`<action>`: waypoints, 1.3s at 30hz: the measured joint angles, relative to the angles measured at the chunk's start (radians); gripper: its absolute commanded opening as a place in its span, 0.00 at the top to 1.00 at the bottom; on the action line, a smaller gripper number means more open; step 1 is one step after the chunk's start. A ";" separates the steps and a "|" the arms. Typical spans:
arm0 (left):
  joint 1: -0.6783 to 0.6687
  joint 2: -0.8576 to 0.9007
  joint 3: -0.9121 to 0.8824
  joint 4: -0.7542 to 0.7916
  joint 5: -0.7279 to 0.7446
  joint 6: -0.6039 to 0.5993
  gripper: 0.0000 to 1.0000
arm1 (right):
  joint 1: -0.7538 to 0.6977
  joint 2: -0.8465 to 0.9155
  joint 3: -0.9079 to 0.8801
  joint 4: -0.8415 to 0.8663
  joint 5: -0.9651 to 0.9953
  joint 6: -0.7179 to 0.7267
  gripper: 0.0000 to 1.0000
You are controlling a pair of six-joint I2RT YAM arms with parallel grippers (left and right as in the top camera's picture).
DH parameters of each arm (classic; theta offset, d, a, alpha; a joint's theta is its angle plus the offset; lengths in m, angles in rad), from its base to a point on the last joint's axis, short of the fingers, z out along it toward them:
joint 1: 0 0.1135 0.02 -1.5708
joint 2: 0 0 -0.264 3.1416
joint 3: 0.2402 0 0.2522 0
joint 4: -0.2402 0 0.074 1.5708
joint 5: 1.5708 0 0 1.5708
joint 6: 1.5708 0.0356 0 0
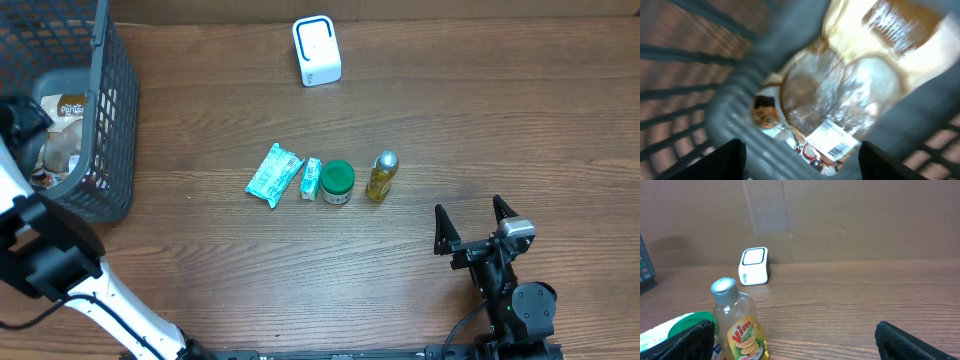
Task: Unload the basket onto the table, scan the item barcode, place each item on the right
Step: 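Move the left gripper back toward the grey basket, then reach the left gripper into the basket toward the brown Pantree bag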
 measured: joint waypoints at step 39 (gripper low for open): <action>0.045 0.060 -0.204 0.206 0.050 0.026 0.00 | 0.000 0.000 0.000 0.000 0.000 0.000 0.00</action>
